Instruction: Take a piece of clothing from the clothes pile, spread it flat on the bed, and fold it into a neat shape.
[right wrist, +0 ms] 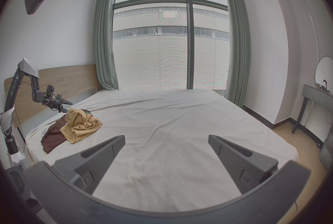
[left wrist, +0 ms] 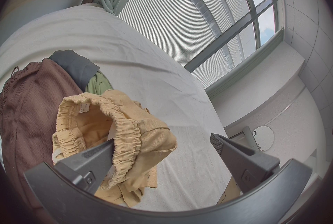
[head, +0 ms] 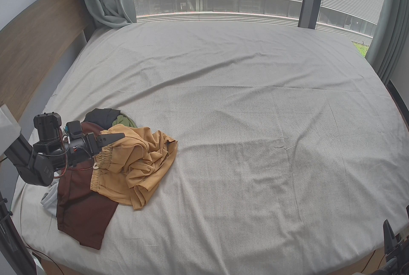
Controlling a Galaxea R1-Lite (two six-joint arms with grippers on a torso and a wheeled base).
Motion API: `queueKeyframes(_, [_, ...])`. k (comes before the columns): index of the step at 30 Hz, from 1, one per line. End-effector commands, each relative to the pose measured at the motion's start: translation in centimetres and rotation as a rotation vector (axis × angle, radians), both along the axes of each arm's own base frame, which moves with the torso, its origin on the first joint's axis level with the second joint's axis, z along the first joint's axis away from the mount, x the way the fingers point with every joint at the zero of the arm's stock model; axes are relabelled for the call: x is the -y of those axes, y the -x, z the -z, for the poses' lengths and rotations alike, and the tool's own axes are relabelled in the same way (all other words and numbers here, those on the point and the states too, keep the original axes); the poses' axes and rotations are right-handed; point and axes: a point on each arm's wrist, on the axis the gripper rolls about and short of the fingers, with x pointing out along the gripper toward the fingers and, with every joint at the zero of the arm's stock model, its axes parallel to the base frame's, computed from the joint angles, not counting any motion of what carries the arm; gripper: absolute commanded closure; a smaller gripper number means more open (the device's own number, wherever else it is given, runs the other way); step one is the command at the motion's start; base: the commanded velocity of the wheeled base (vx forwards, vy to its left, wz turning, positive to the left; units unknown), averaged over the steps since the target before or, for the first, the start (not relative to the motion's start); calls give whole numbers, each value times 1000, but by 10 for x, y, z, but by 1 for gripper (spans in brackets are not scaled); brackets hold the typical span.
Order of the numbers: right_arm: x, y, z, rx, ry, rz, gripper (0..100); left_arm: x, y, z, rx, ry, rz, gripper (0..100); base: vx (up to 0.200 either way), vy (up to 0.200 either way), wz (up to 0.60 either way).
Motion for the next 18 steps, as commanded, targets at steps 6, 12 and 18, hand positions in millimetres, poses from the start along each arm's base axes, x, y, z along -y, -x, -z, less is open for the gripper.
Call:
queueKeyframes(6, [0, 0, 5, 0, 0, 0, 0, 8, -3, 5, -3, 1, 25, 0, 0, 0, 0])
queueKeyframes(12, [0, 0, 5, 0, 0, 0, 0, 10, -8, 13, 9, 1, 29, 0, 0, 0, 0])
queueKeyframes(18, [0, 0, 5, 0, 0, 0, 0, 9, -11, 19, 26, -1, 26, 0, 0, 0, 0])
